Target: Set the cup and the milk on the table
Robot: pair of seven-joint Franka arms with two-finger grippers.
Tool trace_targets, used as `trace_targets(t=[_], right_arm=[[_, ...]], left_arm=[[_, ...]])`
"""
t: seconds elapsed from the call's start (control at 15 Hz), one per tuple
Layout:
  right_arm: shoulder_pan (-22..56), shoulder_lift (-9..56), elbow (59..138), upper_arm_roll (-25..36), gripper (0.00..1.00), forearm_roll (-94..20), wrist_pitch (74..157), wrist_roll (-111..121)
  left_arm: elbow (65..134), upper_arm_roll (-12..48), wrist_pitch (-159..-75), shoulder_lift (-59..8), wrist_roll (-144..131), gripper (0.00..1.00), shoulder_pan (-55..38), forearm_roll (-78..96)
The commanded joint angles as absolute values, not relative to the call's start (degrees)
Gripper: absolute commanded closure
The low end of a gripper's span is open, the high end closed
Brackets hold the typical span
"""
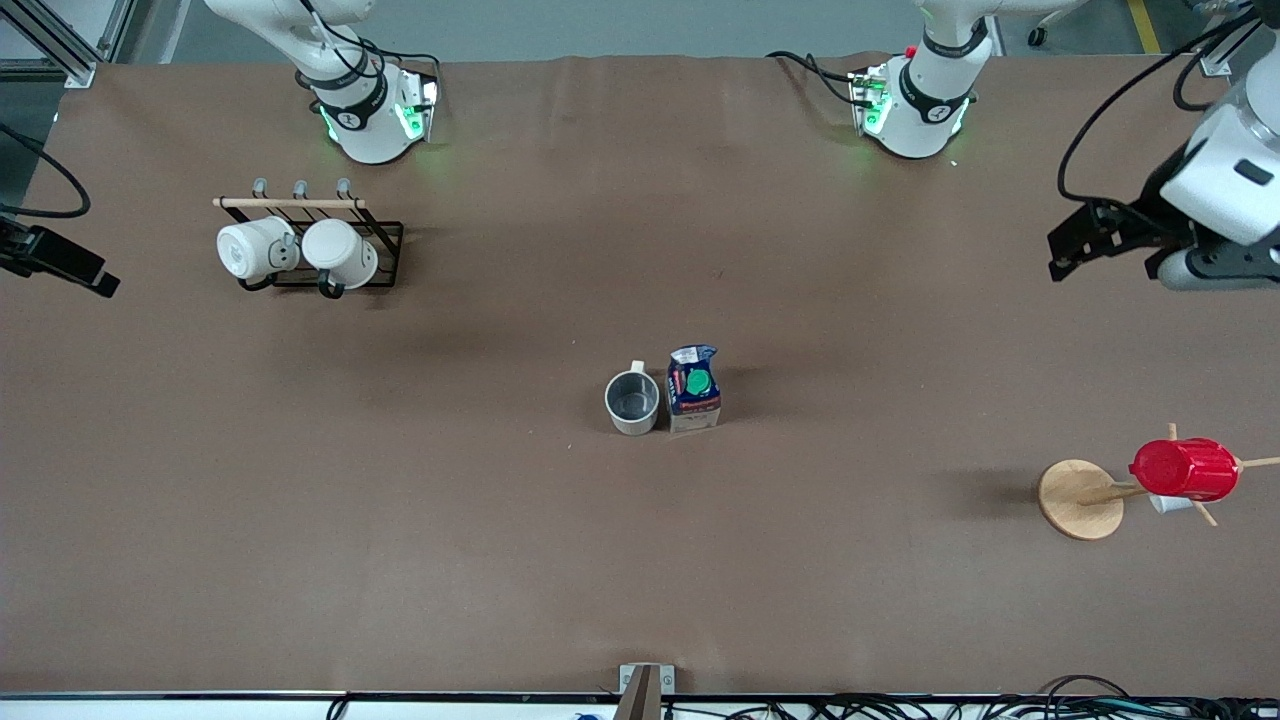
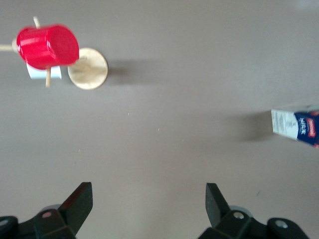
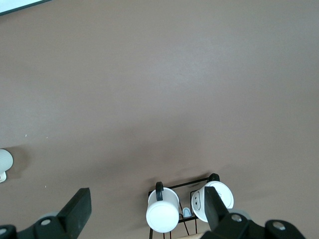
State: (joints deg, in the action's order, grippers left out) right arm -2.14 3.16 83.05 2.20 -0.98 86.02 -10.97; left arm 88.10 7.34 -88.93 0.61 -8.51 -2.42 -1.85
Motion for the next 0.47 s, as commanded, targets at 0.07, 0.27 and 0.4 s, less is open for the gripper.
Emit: trace_targets(t=[0.07, 0.27, 0.4], right_arm=[[-2.5, 1.8, 84.1, 2.3, 0.00, -1.9, 86.0, -8.6], [-2.7, 1.8, 84.0, 2.4, 0.00, -1.8, 85.3, -5.5], [-2.6, 1.8, 83.7, 2.4, 0.00, -1.8, 84.2, -5.5]], left_arm=[[95.9, 7.1, -88.8, 8.1, -4.1, 0.00, -2.6, -1.6], [95.3, 6.3, -86.8, 8.2, -2.9, 0.00, -2.6, -1.6], [93.5, 6.3, -85.4, 7.9, -3.1, 0.00, -2.4, -1.9]])
